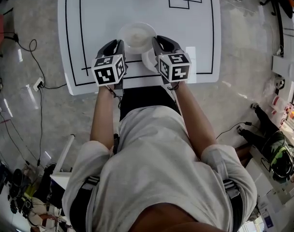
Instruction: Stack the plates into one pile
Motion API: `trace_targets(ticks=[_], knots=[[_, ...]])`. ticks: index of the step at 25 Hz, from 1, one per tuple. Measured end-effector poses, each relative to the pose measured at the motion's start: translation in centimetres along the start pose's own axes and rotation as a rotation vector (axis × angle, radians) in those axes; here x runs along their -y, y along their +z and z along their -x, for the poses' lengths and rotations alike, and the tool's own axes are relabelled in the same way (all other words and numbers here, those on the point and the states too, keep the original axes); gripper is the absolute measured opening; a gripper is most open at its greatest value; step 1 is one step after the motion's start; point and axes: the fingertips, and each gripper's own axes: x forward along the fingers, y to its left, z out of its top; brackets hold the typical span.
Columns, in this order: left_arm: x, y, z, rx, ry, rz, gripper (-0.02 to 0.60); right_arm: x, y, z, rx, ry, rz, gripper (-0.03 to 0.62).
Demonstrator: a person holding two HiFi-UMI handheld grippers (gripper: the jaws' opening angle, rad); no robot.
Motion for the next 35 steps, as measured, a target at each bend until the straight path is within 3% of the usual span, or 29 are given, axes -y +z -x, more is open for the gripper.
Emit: trace_targets(ticks=[20,35], knots=[[7.2,-1.2,-1.8,-0.051,-0.117,-0.096,0.058,5.6,-2.7,4.8,0.004,-0.117,-0.077,0.046],[9.1,-2.7,-2.2,-0.082,-0.138,-0.122,0.055,7.0,-4.8,6.0,-0.011,-0.125,-0.111,0.046]])
